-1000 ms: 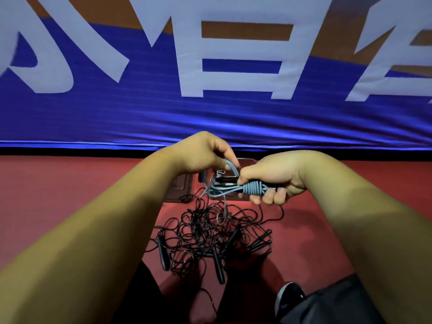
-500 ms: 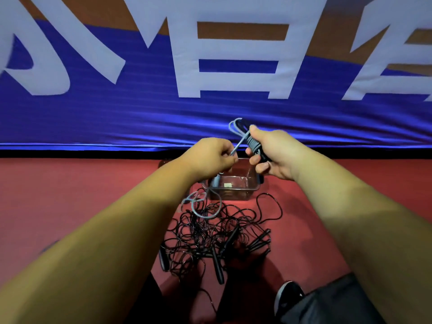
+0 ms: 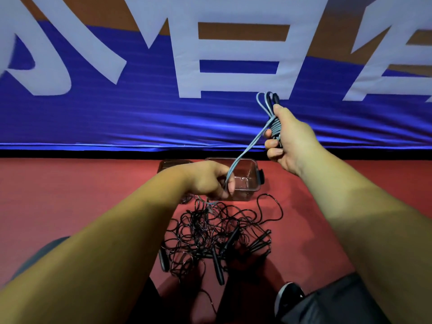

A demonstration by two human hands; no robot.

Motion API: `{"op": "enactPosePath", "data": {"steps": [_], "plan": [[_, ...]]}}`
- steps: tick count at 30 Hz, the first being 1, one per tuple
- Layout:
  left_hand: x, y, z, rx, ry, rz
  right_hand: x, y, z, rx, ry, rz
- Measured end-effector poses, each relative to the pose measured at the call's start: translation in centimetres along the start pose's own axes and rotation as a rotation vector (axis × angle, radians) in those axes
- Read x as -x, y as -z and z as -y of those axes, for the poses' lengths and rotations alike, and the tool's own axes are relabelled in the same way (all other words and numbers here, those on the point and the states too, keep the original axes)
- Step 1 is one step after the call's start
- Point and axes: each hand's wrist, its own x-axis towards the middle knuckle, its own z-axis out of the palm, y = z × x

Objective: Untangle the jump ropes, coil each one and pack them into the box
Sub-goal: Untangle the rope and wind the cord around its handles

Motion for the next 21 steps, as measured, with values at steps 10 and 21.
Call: {"op": "enactPosePath", "data": {"steps": [10, 21], "plan": [[-0.6, 0.4, -0.4, 0.293, 0.159, -0.549, 0.6, 0.4, -0.6, 0.149, 0.026, 0.007], [-0.5, 2.2, 0.9, -0.291, 0.134, -0.168, 0.9, -0.1, -1.5, 0.364, 0.084, 0.119]]}}
